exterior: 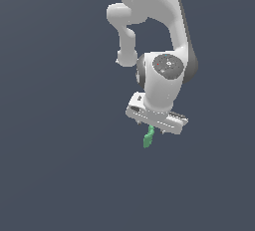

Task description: Pick up the object and move it to a goal position.

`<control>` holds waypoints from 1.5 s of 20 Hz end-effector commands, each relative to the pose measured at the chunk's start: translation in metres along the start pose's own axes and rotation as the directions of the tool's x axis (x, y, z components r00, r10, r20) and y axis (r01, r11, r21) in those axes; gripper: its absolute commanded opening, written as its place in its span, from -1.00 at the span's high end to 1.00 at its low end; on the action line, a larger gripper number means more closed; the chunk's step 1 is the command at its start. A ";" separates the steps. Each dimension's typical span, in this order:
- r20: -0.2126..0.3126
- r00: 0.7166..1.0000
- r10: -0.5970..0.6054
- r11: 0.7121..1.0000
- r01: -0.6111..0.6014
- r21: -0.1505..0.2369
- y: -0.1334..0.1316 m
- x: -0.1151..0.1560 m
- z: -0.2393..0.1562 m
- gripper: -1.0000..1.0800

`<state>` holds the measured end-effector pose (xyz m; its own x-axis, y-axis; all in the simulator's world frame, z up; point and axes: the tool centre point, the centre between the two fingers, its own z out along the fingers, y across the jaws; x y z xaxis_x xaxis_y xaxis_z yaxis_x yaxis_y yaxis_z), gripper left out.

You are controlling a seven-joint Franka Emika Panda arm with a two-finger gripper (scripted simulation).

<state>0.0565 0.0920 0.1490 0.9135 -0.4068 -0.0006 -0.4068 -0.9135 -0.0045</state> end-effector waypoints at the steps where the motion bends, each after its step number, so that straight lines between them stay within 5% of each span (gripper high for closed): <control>1: -0.001 1.000 0.023 1.000 -0.023 -0.002 -0.004 0.001 0.002 -0.92; 27: -0.001 0.999 0.042 0.999 -0.042 -0.005 -0.007 0.001 0.054 -0.92; 28: -0.001 0.999 0.042 0.999 -0.042 -0.005 -0.007 0.001 0.054 1.00; 30: -0.001 0.999 0.042 0.999 -0.042 -0.005 -0.007 0.001 0.054 1.00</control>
<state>0.0602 0.0977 0.0954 0.8957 -0.4447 -0.0001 -0.4447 -0.8957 0.0002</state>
